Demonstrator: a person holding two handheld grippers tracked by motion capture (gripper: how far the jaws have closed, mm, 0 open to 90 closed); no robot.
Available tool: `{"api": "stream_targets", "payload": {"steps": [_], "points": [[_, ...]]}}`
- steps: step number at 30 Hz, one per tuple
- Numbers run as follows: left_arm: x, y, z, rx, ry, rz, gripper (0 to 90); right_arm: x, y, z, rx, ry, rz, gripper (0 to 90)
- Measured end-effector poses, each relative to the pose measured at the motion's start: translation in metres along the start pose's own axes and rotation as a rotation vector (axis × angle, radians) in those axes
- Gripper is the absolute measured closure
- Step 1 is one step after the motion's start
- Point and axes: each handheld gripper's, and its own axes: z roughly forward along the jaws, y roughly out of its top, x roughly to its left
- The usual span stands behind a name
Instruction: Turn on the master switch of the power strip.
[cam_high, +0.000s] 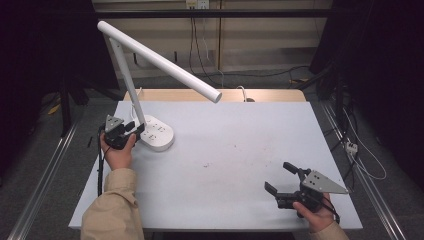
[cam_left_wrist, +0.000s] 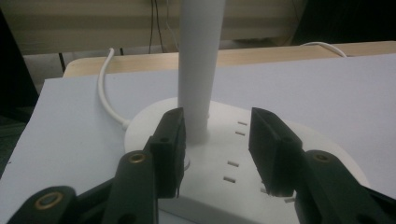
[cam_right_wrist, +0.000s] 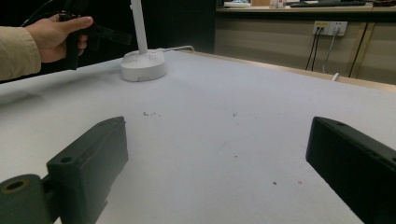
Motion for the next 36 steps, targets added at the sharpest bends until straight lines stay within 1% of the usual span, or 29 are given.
{"api": "stream_targets", "payload": {"steps": [2, 4, 5, 7, 10, 12, 13, 14, 15, 16, 18, 20, 22, 25, 26, 30, 33, 35, 36], "points": [[0.001, -0.001, 0.001, -0.006, 0.000, -0.009, 57.0, 0.000, 0.000, 0.000, 0.001, -0.001, 0.000, 5.1], [0.002, -0.001, 0.002, 0.004, 0.003, -0.001, 58.2, 0.000, 0.000, 0.000, 0.001, -0.001, 0.001, 5.1], [0.002, -0.002, 0.003, 0.002, 0.002, -0.008, 58.2, 0.000, 0.000, 0.000, 0.001, -0.001, 0.001, 5.1], [0.003, -0.001, 0.003, 0.002, 0.006, -0.005, 60.9, 0.000, 0.000, 0.000, 0.000, -0.001, 0.000, 5.1], [0.003, 0.000, 0.004, 0.001, 0.010, 0.003, 60.9, 0.000, 0.000, 0.000, 0.001, -0.001, 0.000, 5.1], [0.002, 0.000, 0.005, -0.002, 0.005, -0.002, 62.3, 0.000, 0.000, 0.000, 0.000, -0.002, 0.001, 5.1], [0.002, 0.000, 0.006, 0.000, 0.012, -0.007, 62.3, 0.000, 0.000, 0.000, 0.000, -0.002, 0.001, 5.1], [0.003, -0.001, 0.005, 0.008, 0.010, -0.003, 62.8, 0.000, 0.000, 0.000, 0.000, -0.002, 0.001, 5.1], [0.003, -0.001, 0.006, 0.009, 0.015, -0.003, 63.4, 0.000, 0.000, 0.000, 0.000, -0.001, 0.000, 5.1], [0.003, -0.001, 0.006, 0.003, 0.013, -0.012, 63.5, 0.000, 0.000, 0.000, 0.000, -0.002, 0.000, 5.2], [0.004, -0.001, 0.007, 0.003, 0.017, -0.011, 63.5, 0.000, 0.000, 0.000, 0.000, -0.001, 0.000, 5.1], [0.005, -0.001, 0.007, 0.005, 0.016, -0.006, 65.4, 0.000, 0.000, 0.000, 0.000, -0.002, 0.000, 5.2], [0.006, -0.002, 0.007, 0.005, 0.018, -0.015, 67.0, 0.000, 0.000, 0.000, 0.001, -0.002, -0.001, 5.2], [0.008, -0.003, 0.007, 0.016, 0.026, -0.015, 68.8, -0.001, 0.000, 0.000, 0.000, -0.002, -0.001, 5.2], [0.008, -0.003, 0.007, 0.009, 0.028, -0.024, 69.9, -0.001, 0.000, 0.000, 0.000, -0.003, -0.001, 5.2], [0.009, -0.003, 0.007, 0.016, 0.037, -0.022, 75.0, 0.000, 0.000, 0.000, -0.001, -0.002, -0.001, 5.2], [0.010, -0.004, 0.008, 0.015, 0.043, -0.025, 76.2, 0.000, 0.000, 0.000, 0.000, -0.003, -0.001, 5.2], [0.011, -0.004, 0.009, 0.025, 0.049, -0.019, 77.6, 0.000, 0.000, 0.000, 0.000, -0.003, 0.000, 5.2], [0.011, -0.005, 0.009, 0.018, 0.048, -0.031, 78.0, 0.000, 0.000, 0.000, 0.000, -0.003, -0.001, 5.2]]}}
